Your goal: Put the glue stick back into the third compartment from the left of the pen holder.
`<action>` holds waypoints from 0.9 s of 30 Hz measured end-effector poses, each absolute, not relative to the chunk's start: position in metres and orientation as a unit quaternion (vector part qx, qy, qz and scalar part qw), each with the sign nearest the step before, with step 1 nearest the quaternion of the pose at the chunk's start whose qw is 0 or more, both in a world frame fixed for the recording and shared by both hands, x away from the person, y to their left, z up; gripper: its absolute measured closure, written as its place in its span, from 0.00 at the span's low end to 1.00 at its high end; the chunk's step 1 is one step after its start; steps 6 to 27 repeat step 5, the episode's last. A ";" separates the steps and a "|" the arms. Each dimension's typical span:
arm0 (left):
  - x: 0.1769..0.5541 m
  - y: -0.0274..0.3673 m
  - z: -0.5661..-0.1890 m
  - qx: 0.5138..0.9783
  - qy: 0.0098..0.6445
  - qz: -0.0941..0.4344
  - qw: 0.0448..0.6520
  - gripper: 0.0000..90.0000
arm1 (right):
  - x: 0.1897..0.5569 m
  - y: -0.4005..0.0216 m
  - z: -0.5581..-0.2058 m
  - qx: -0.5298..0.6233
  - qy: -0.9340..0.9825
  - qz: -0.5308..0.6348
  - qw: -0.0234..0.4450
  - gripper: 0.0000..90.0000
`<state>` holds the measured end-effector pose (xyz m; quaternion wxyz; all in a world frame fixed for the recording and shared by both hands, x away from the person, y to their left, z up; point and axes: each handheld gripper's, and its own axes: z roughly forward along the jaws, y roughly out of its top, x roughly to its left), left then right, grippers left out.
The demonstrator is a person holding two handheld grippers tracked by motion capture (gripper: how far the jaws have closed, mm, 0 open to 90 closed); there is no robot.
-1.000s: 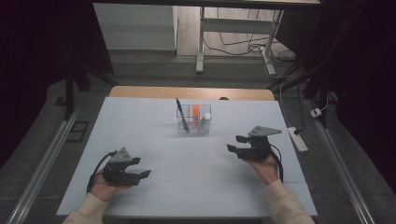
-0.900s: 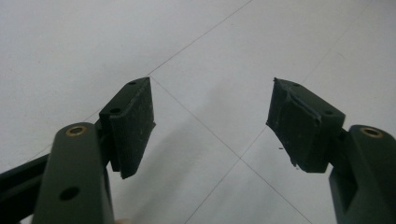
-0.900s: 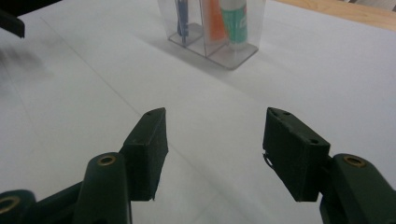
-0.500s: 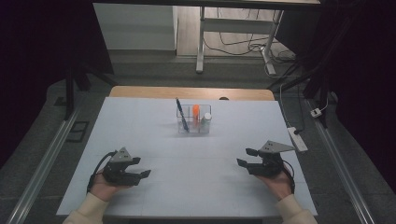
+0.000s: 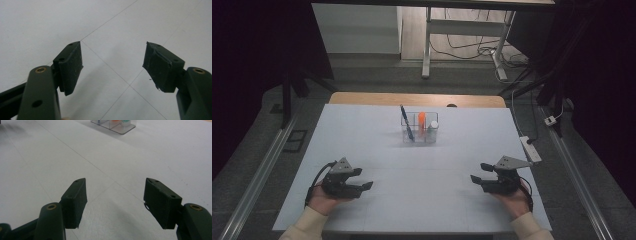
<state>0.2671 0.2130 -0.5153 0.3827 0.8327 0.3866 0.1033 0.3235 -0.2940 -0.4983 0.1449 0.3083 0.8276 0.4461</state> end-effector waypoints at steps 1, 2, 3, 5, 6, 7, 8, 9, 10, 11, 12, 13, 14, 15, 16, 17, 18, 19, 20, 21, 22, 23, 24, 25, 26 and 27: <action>0.267 0.213 -0.515 0.833 0.386 0.104 0.382 0.34 | 0.324 -0.293 -0.499 0.305 0.828 0.447 0.145 0.39; 0.267 0.213 -0.515 0.833 0.386 0.104 0.382 0.34 | 0.324 -0.293 -0.499 0.306 0.830 0.443 0.146 0.39; 0.267 0.213 -0.515 0.833 0.386 0.105 0.382 0.34 | 0.324 -0.293 -0.499 0.305 0.830 0.445 0.144 0.39; 0.267 0.213 -0.515 0.833 0.385 0.104 0.383 0.34 | 0.324 -0.292 -0.499 0.306 0.832 0.440 0.146 0.39; 0.267 0.213 -0.515 0.833 0.385 0.104 0.383 0.34 | 0.324 -0.292 -0.499 0.306 0.832 0.440 0.146 0.39; 0.267 0.213 -0.515 0.833 0.385 0.104 0.383 0.34 | 0.324 -0.292 -0.499 0.306 0.832 0.440 0.146 0.39; 0.267 0.213 -0.515 0.833 0.385 0.104 0.383 0.34 | 0.324 -0.292 -0.499 0.306 0.832 0.440 0.146 0.39; 0.267 0.213 -0.515 0.833 0.385 0.104 0.383 0.34 | 0.324 -0.292 -0.499 0.306 0.832 0.440 0.146 0.39; 0.267 0.213 -0.515 0.833 0.385 0.104 0.383 0.34 | 0.324 -0.292 -0.499 0.306 0.832 0.440 0.146 0.39; 0.267 0.213 -0.515 0.833 0.385 0.104 0.383 0.34 | 0.324 -0.292 -0.499 0.306 0.832 0.440 0.146 0.39; 0.267 0.213 -0.515 0.833 0.385 0.104 0.383 0.34 | 0.324 -0.292 -0.499 0.306 0.832 0.440 0.146 0.39; 0.267 0.213 -0.515 0.833 0.385 0.104 0.383 0.34 | 0.324 -0.292 -0.499 0.306 0.832 0.440 0.146 0.39; 0.267 0.213 -0.515 0.833 0.385 0.104 0.383 0.34 | 0.324 -0.292 -0.499 0.306 0.832 0.440 0.146 0.39; 0.267 0.213 -0.515 0.833 0.385 0.104 0.383 0.34 | 0.324 -0.292 -0.499 0.306 0.832 0.440 0.146 0.39; 0.267 0.213 -0.515 0.833 0.385 0.104 0.383 0.34 | 0.324 -0.292 -0.499 0.306 0.832 0.440 0.146 0.39; 0.267 0.213 -0.515 0.833 0.385 0.104 0.383 0.34 | 0.324 -0.292 -0.499 0.306 0.832 0.440 0.146 0.39; 0.267 0.213 -0.515 0.833 0.385 0.104 0.383 0.34 | 0.324 -0.292 -0.499 0.306 0.832 0.440 0.146 0.39; 0.267 0.213 -0.515 0.833 0.385 0.104 0.383 0.34 | 0.324 -0.292 -0.499 0.306 0.832 0.440 0.146 0.39; 0.267 0.213 -0.515 0.833 0.385 0.104 0.383 0.34 | 0.324 -0.292 -0.499 0.306 0.832 0.440 0.146 0.39; 0.267 0.213 -0.515 0.833 0.385 0.104 0.383 0.34 | 0.324 -0.292 -0.499 0.306 0.832 0.440 0.146 0.39; 0.267 0.213 -0.515 0.833 0.385 0.104 0.383 0.34 | 0.324 -0.292 -0.499 0.306 0.832 0.440 0.146 0.39; 0.267 0.213 -0.515 0.833 0.385 0.104 0.383 0.34 | 0.324 -0.292 -0.499 0.306 0.832 0.440 0.146 0.39; 0.267 0.213 -0.515 0.833 0.385 0.104 0.383 0.34 | 0.324 -0.292 -0.499 0.306 0.832 0.440 0.146 0.39; 0.267 0.213 -0.515 0.833 0.385 0.104 0.383 0.34 | 0.324 -0.292 -0.499 0.306 0.832 0.440 0.146 0.39; 0.267 0.213 -0.515 0.833 0.385 0.104 0.383 0.34 | 0.324 -0.292 -0.499 0.306 0.832 0.440 0.146 0.39; 0.267 0.213 -0.515 0.833 0.385 0.104 0.383 0.34 | 0.324 -0.292 -0.499 0.306 0.832 0.440 0.146 0.39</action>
